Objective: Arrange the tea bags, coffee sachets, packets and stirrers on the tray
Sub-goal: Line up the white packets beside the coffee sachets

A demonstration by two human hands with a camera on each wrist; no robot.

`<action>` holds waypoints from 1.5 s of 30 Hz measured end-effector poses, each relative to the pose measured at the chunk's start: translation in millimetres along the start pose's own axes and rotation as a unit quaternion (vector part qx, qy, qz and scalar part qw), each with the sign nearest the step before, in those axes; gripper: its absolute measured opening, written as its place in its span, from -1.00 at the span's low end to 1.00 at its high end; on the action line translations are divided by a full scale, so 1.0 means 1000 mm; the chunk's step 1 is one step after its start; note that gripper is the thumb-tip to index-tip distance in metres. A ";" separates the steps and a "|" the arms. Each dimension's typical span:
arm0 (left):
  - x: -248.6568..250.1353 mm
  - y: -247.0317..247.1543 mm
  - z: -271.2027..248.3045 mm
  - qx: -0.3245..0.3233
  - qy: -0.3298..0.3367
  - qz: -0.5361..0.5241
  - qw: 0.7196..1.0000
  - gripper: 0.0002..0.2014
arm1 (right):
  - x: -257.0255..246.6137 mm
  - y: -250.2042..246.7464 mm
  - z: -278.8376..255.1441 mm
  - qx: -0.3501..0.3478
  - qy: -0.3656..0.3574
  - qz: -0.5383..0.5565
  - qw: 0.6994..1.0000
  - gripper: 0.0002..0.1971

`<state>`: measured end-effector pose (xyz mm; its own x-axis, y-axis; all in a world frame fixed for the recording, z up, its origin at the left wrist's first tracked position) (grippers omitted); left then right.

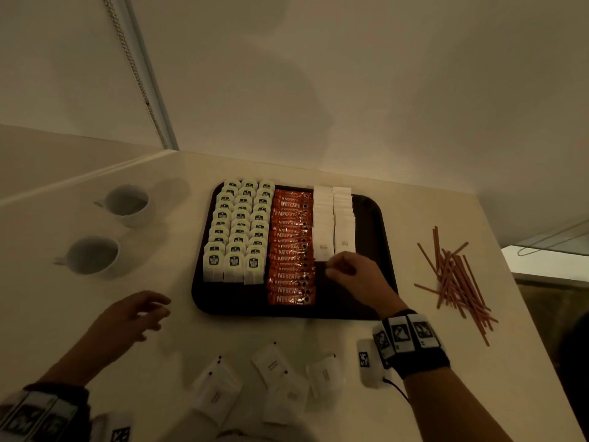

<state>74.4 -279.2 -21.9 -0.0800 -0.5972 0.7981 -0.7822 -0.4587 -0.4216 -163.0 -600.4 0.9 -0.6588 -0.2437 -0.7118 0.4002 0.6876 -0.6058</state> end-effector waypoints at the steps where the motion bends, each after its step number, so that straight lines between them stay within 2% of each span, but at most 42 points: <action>1: 0.007 0.009 0.001 -0.022 0.016 0.040 0.999 -0.88 | 0.001 0.006 -0.015 -0.058 0.005 -0.029 0.998 -0.85; 3: 0.018 0.030 0.002 -0.073 0.040 0.105 0.991 -0.87 | 0.010 0.017 -0.045 -0.134 0.026 -0.103 0.985 -0.75; 5: 0.021 0.052 0.001 -0.124 0.052 0.150 0.979 -0.79 | 0.025 0.030 -0.070 -0.175 0.040 -0.183 0.967 -0.59; 7: 0.022 0.073 -0.002 -0.167 0.063 0.183 0.967 -0.60 | 0.040 0.043 -0.091 -0.184 0.060 -0.239 0.951 -0.33; 9: 0.024 0.094 -0.008 -0.215 0.086 0.222 0.947 -0.31 | 0.049 0.058 -0.108 -0.178 0.089 -0.258 0.945 -0.04; 12: 0.023 0.118 -0.021 -0.276 0.131 0.367 0.878 0.12 | 0.049 0.079 -0.127 -0.141 0.116 -0.266 0.947 0.23; 14: 0.021 0.128 -0.030 -0.287 0.137 0.459 0.830 0.24 | 0.048 0.095 -0.134 -0.110 0.142 -0.285 0.942 0.32; 16: 0.020 0.136 -0.038 -0.279 0.160 0.520 0.792 0.22 | 0.047 0.114 -0.139 -0.094 0.160 -0.306 0.934 0.37; 17: 0.020 0.139 -0.040 -0.272 0.176 0.531 0.783 0.16 | 0.046 0.122 -0.140 -0.093 0.160 -0.318 0.930 0.37; 19: 0.020 0.140 -0.041 -0.266 0.190 0.514 0.793 -0.03 | 0.042 0.131 -0.141 -0.094 0.147 -0.334 0.926 0.28; 22: 0.020 0.135 -0.036 -0.273 0.177 0.457 0.828 -0.32 | 0.033 0.126 -0.134 -0.073 0.128 -0.279 0.949 -0.04; 24: 0.018 0.134 -0.032 -0.283 0.168 0.450 0.830 -0.41 | 0.029 0.121 -0.129 -0.067 0.113 -0.253 0.958 -0.19; 28: 0.022 0.138 -0.030 -0.288 0.183 0.487 0.804 -0.48 | 0.023 0.119 -0.124 -0.088 0.088 -0.287 0.950 -0.23; 30: 0.033 0.142 -0.031 -0.272 0.202 0.463 0.819 -0.49 | 0.021 0.119 -0.123 -0.094 0.081 -0.300 0.946 -0.22; 32: 0.046 0.152 -0.033 -0.262 0.217 0.409 0.847 -0.41 | 0.020 0.118 -0.122 -0.095 0.081 -0.312 0.942 -0.24; 34: 0.056 0.166 -0.034 -0.263 0.230 0.388 0.853 -0.30 | 0.020 0.118 -0.123 -0.094 0.086 -0.343 0.931 -0.27; 36: 0.061 0.179 -0.033 -0.268 0.234 0.416 0.837 -0.24 | 0.021 0.117 -0.124 -0.088 0.090 -0.358 0.925 -0.30; 39: 0.063 0.190 -0.029 -0.268 0.244 0.454 0.814 -0.38 | 0.021 0.117 -0.125 -0.077 0.075 -0.350 0.930 -0.36; 43: 0.069 0.194 -0.028 -0.244 0.297 0.522 0.762 -0.40 | 0.024 0.118 -0.124 -0.085 0.072 -0.301 0.947 -0.37; 45: 0.073 0.191 -0.028 -0.240 0.307 0.527 0.755 -0.56 | 0.029 0.111 -0.123 -0.082 0.090 -0.267 0.956 -0.30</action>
<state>-98.5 -391.9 -31.7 -0.9709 0.0219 0.2383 -0.2050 0.4377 -0.8754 -216.3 -446.9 -43.7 -0.8458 -0.4785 -0.2358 -0.1187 0.5999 -0.7912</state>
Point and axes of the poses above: each hand's wrist, its own z-axis towards the middle knuckle, its own y-axis out of the palm, x = y × z, the point moved 5 cm from there along z, towards the middle knuckle, and after that the axes turned 5 degrees about y, right-handed, at the moved point
